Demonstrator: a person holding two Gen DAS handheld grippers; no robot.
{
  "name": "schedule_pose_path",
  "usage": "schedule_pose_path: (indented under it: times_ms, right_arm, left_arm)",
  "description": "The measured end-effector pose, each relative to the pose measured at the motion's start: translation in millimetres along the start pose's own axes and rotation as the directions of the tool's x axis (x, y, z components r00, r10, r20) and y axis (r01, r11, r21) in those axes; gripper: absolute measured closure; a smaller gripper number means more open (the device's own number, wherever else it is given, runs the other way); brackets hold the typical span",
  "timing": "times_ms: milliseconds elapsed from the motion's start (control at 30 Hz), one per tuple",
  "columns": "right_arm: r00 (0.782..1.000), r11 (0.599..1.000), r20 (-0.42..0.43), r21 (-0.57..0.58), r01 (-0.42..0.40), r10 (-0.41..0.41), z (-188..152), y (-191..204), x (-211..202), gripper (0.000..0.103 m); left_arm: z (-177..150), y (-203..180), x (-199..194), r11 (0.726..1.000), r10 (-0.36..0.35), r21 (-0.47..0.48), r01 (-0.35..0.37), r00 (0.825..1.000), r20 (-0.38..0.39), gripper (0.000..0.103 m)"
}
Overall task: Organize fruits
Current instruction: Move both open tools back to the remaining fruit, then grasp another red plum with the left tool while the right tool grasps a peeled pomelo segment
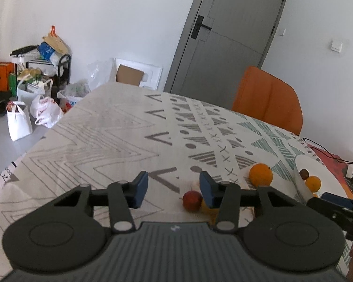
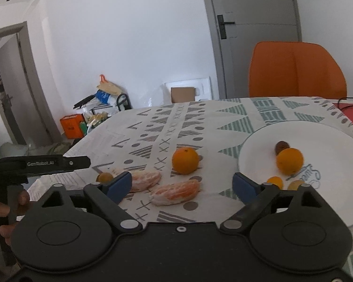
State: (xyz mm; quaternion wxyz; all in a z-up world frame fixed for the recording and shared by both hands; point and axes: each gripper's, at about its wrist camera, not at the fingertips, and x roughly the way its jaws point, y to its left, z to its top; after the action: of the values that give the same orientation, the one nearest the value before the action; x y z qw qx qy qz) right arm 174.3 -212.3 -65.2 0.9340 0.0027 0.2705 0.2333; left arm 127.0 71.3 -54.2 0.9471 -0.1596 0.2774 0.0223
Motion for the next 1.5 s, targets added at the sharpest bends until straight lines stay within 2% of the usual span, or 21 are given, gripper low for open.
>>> schedule_pose_path:
  times_ms: [133, 633, 733, 800, 900, 1367, 1400, 1433, 1500]
  right_arm:
    - [1.000, 1.000, -0.017, -0.016, -0.001, 0.001, 1, 3, 7, 0.019]
    - [0.997, 0.999, -0.079, -0.045, -0.016, 0.013, -4, 15, 31, 0.020]
    - [0.995, 0.998, -0.094, -0.066, -0.015, 0.009, -4, 19, 37, 0.024]
    - [0.995, 0.997, -0.103, -0.073, -0.010, 0.002, -4, 20, 42, 0.025]
    - [0.993, 0.997, -0.115, -0.074, -0.004, -0.005, -4, 21, 46, 0.026]
    - [0.988, 0.988, -0.136, -0.146, 0.048, -0.068, -10, 28, 66, 0.026]
    - [0.988, 0.986, -0.132, -0.156, 0.059, -0.080, -11, 29, 66, 0.028]
    - [0.987, 0.983, -0.124, -0.166, 0.078, -0.099, -10, 30, 66, 0.037]
    - [0.987, 0.983, -0.128, -0.165, 0.078, -0.100, -9, 29, 64, 0.040]
  left_arm:
    - [-4, 2, 5, 1.000, -0.003, -0.004, 0.003, 1.000, -0.014, 0.069]
    - [-12, 1, 19, 0.996, -0.090, -0.027, 0.089, 0.994, -0.054, 0.070]
    - [-15, 2, 25, 0.995, -0.101, -0.032, 0.099, 0.992, -0.072, 0.070]
    - [-16, 1, 25, 0.995, -0.101, -0.022, 0.099, 0.993, -0.066, 0.070]
    - [-14, 3, 27, 0.995, -0.094, -0.029, 0.093, 0.993, -0.068, 0.082]
    - [-7, 16, 16, 0.998, -0.056, -0.041, 0.054, 0.997, -0.049, 0.082]
    - [-7, 16, 15, 0.998, -0.054, -0.041, 0.052, 0.997, -0.048, 0.082]
    - [-7, 16, 15, 0.998, -0.052, -0.040, 0.051, 0.998, -0.047, 0.082]
    - [-7, 15, 13, 0.998, -0.055, -0.043, 0.053, 0.997, -0.044, 0.082]
